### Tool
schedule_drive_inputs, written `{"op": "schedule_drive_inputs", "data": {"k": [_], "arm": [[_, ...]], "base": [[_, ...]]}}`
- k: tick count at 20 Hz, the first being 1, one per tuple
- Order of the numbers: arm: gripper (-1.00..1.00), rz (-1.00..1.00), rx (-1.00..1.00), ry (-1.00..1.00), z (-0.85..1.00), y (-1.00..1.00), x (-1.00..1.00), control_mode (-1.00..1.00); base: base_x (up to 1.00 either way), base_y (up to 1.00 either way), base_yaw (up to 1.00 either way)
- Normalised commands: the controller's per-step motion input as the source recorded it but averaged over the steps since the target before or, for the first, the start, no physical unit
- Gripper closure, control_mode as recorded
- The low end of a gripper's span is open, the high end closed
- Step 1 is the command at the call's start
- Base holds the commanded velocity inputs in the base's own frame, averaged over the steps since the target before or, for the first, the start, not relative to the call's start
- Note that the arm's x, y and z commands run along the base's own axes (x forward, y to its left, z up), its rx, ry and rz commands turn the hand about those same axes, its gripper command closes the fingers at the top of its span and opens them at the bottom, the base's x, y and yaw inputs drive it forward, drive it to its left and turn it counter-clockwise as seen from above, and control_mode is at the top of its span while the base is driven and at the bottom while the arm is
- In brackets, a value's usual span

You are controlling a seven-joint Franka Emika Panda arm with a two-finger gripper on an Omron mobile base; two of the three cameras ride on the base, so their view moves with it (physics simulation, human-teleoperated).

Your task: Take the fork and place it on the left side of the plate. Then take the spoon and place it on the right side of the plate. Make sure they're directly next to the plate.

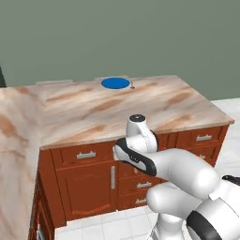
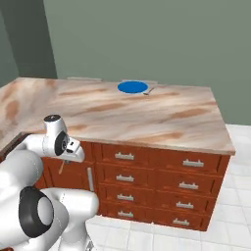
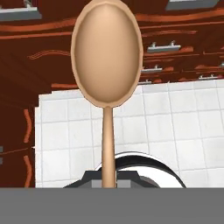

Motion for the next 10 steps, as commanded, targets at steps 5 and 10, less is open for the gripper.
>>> {"op": "schedule_drive_inputs", "data": {"k": [5, 10], "arm": [[1.00, 0.00, 0.00, 0.00, 0.00, 0.00, 0.00, 1.00], [1.00, 0.00, 0.00, 0.00, 0.00, 0.00, 0.00, 1.00]], "base": [[0.00, -0.20, -0.56], [0.08, -0.26, -0.51]]}}
